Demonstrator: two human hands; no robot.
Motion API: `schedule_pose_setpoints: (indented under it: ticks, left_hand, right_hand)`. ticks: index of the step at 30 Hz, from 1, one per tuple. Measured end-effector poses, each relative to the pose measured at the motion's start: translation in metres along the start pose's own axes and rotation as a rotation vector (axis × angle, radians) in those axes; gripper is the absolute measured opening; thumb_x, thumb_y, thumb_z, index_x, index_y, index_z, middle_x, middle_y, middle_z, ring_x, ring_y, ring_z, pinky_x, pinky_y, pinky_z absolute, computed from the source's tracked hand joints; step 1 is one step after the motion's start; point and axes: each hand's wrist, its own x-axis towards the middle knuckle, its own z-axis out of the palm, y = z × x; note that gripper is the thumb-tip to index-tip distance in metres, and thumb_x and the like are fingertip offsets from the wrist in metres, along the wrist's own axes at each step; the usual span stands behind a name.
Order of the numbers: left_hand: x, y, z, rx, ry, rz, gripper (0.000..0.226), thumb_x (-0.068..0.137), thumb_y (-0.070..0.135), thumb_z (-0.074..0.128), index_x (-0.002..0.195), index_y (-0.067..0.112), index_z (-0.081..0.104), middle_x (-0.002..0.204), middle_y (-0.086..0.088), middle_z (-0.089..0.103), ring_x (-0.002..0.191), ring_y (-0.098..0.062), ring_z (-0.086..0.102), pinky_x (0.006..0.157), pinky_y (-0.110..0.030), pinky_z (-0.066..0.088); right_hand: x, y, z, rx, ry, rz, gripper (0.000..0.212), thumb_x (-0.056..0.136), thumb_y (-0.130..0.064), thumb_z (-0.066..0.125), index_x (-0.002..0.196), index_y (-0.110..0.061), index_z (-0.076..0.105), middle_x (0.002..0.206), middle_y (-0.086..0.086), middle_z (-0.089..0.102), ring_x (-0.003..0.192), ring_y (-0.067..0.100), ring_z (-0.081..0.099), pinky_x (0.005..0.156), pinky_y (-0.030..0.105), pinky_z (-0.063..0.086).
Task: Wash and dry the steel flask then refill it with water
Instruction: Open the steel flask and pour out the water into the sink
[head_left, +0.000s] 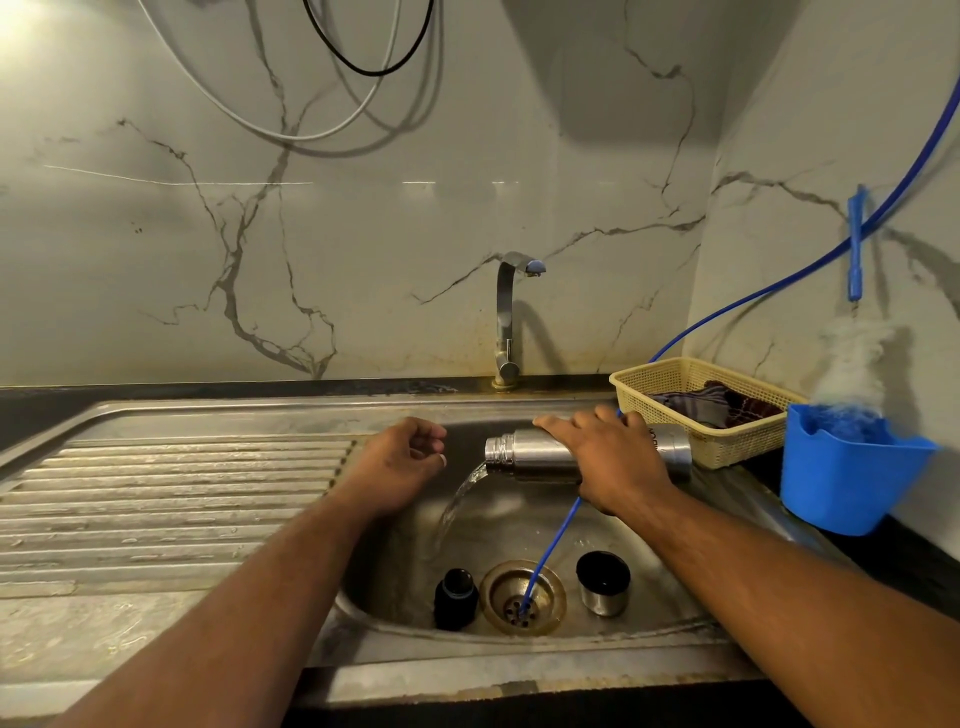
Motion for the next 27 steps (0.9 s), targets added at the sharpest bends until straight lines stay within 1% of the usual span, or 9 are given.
schedule_pose_setpoints:
  ticks: [4, 7, 11, 13, 17, 19, 22, 27]
  left_hand:
    - [0.0003, 0.0016, 0.0007, -0.022, -0.008, 0.002, 0.025, 0.093, 0.017, 0.07, 0.116, 0.025, 0.063, 0.103, 0.009, 0.069, 0.099, -0.013, 0.066, 0.092, -0.028, 0.053]
    - [0.0002, 0.0018, 0.001, -0.021, -0.012, -0.002, 0.026, 0.093, 0.018, 0.07, 0.116, 0.026, 0.063, 0.104, 0.008, 0.068, 0.099, -0.013, 0.066, 0.091, -0.028, 0.053]
    - [0.0004, 0.0026, 0.0018, -0.041, -0.017, 0.0, 0.026, 0.093, 0.014, 0.069, 0.117, 0.023, 0.063, 0.105, 0.005, 0.068, 0.1, -0.015, 0.065, 0.08, -0.015, 0.048]
    - [0.0008, 0.0016, 0.002, -0.041, -0.016, 0.004, 0.026, 0.093, 0.014, 0.07, 0.116, 0.023, 0.063, 0.104, 0.005, 0.069, 0.099, -0.015, 0.066, 0.081, -0.017, 0.049]
    - [0.0025, -0.0015, 0.0024, -0.032, -0.014, 0.013, 0.025, 0.091, 0.015, 0.072, 0.11, 0.029, 0.063, 0.102, 0.008, 0.07, 0.096, -0.013, 0.067, 0.09, -0.026, 0.053]
    - [0.0032, -0.0021, 0.0032, -0.029, -0.013, 0.016, 0.025, 0.091, 0.016, 0.072, 0.108, 0.031, 0.063, 0.102, 0.008, 0.07, 0.096, -0.011, 0.067, 0.087, -0.023, 0.053]
    - [0.0029, -0.0018, 0.0037, -0.026, -0.019, 0.017, 0.025, 0.091, 0.017, 0.072, 0.11, 0.031, 0.062, 0.103, 0.009, 0.069, 0.096, -0.009, 0.066, 0.081, -0.018, 0.048]
    - [0.0013, 0.0005, 0.0028, -0.004, -0.012, 0.025, 0.025, 0.091, 0.019, 0.072, 0.112, 0.029, 0.063, 0.102, 0.01, 0.069, 0.096, -0.009, 0.066, 0.082, -0.018, 0.048]
  right_hand:
    - [-0.0002, -0.0008, -0.0006, -0.003, -0.001, 0.0, 0.099, 0.082, -0.013, 0.078, 0.156, -0.043, 0.02, 0.143, -0.003, 0.052, 0.132, 0.024, 0.042, 0.108, 0.047, 0.036]
    - [0.0002, -0.0006, -0.0012, -0.007, 0.001, 0.0, 0.098, 0.082, -0.013, 0.077, 0.156, -0.043, 0.02, 0.144, -0.003, 0.051, 0.133, 0.024, 0.041, 0.107, 0.046, 0.036]
    - [-0.0001, -0.0015, -0.0028, -0.004, -0.011, 0.001, 0.097, 0.083, -0.013, 0.076, 0.156, -0.043, 0.02, 0.145, -0.002, 0.05, 0.135, 0.025, 0.04, 0.11, 0.047, 0.034]
    - [-0.0004, -0.0014, -0.003, -0.003, 0.0, -0.003, 0.097, 0.083, -0.012, 0.076, 0.156, -0.044, 0.021, 0.144, -0.003, 0.051, 0.134, 0.025, 0.041, 0.11, 0.047, 0.033]
    - [-0.0004, -0.0007, -0.0035, -0.006, 0.035, -0.019, 0.093, 0.085, -0.01, 0.073, 0.156, -0.044, 0.023, 0.141, -0.003, 0.054, 0.131, 0.025, 0.043, 0.111, 0.046, 0.032]
    - [-0.0001, -0.0004, -0.0044, -0.006, 0.044, -0.032, 0.092, 0.086, -0.01, 0.072, 0.157, -0.043, 0.023, 0.141, -0.003, 0.054, 0.132, 0.025, 0.042, 0.114, 0.046, 0.03]
    - [0.0008, 0.0007, -0.0044, -0.005, 0.075, -0.054, 0.089, 0.088, -0.01, 0.07, 0.157, -0.043, 0.024, 0.139, -0.002, 0.056, 0.131, 0.026, 0.043, 0.116, 0.047, 0.029]
    - [-0.0008, 0.0005, -0.0076, -0.025, 0.099, -0.08, 0.082, 0.093, -0.011, 0.064, 0.157, -0.042, 0.025, 0.137, -0.002, 0.056, 0.13, 0.027, 0.043, 0.117, 0.047, 0.026]
